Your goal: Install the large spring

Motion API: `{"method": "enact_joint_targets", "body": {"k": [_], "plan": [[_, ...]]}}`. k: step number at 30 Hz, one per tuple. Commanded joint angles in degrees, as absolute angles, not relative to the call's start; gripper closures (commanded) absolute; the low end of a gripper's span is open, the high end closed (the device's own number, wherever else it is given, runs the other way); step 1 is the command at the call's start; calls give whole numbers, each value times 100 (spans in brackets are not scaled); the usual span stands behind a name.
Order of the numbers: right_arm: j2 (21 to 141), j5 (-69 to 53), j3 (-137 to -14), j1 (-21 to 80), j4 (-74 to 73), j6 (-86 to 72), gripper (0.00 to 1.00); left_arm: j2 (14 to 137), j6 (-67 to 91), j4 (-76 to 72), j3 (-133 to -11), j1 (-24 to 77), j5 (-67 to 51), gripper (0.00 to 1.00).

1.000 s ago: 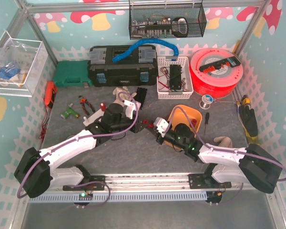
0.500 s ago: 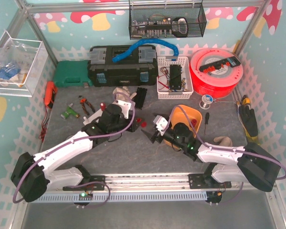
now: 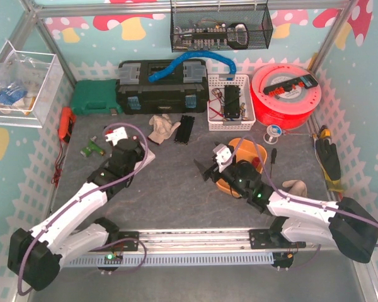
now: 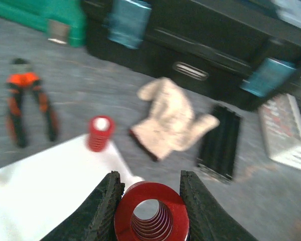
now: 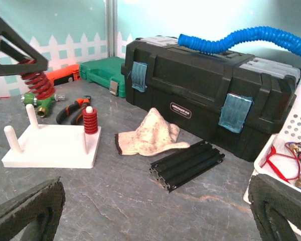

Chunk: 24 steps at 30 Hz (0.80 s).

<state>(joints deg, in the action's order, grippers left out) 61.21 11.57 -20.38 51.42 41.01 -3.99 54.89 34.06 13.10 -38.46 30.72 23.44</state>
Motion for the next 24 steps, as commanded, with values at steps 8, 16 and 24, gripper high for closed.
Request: {"method": "enact_joint_targets", "body": {"k": [8,16,24], "plan": [[5985,1784,-2156,5142,3695,-672,1,5648,5295,1419,-3428,1964,3993,100],[6071,1823,-2162,5140,3696,-679,1,6150,5455,1515,-3622,1459,3985,100],[6166,1858,-2187,5141,3713,-633,1,6486,5391,1526,-3725,1168,3935,100]]}}
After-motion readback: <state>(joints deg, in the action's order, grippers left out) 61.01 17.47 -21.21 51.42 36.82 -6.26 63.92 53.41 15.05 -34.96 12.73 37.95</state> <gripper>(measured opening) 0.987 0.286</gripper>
